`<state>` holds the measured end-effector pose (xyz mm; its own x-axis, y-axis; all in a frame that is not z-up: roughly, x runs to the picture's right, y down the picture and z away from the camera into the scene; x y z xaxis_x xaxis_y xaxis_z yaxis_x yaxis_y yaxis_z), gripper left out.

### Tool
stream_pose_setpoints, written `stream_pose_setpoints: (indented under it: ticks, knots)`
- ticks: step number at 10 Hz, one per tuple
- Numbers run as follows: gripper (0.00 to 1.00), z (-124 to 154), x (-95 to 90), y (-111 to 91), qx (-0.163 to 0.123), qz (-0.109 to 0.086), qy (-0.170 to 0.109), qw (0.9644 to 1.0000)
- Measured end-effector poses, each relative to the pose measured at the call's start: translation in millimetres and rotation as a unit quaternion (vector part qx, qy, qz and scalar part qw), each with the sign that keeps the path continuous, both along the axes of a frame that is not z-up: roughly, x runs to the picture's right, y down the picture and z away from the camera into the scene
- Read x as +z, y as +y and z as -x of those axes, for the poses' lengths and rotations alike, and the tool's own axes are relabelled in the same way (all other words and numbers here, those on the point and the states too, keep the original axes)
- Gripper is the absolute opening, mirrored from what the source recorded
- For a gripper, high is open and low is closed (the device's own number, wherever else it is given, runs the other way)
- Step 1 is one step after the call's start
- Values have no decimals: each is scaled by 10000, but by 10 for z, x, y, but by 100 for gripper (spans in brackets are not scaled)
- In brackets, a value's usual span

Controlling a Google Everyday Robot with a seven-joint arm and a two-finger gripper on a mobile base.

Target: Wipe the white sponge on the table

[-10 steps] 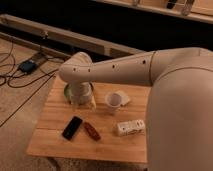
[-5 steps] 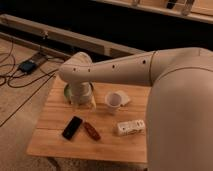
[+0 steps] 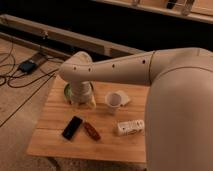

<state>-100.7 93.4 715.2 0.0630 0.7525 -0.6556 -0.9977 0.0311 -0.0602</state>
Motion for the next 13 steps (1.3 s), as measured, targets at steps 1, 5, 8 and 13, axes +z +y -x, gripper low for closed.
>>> stream_pose_setpoints:
  ticks: [1, 5, 8, 13]
  knots:
    - [65, -47, 94, -66, 18, -14, 8, 10000]
    - [65, -431, 596, -401, 88, -112, 211, 9997]
    - [65, -755, 959, -806, 264, -338, 389, 9983]
    - [65, -1369, 1457, -1160, 428, -565, 857, 9938]
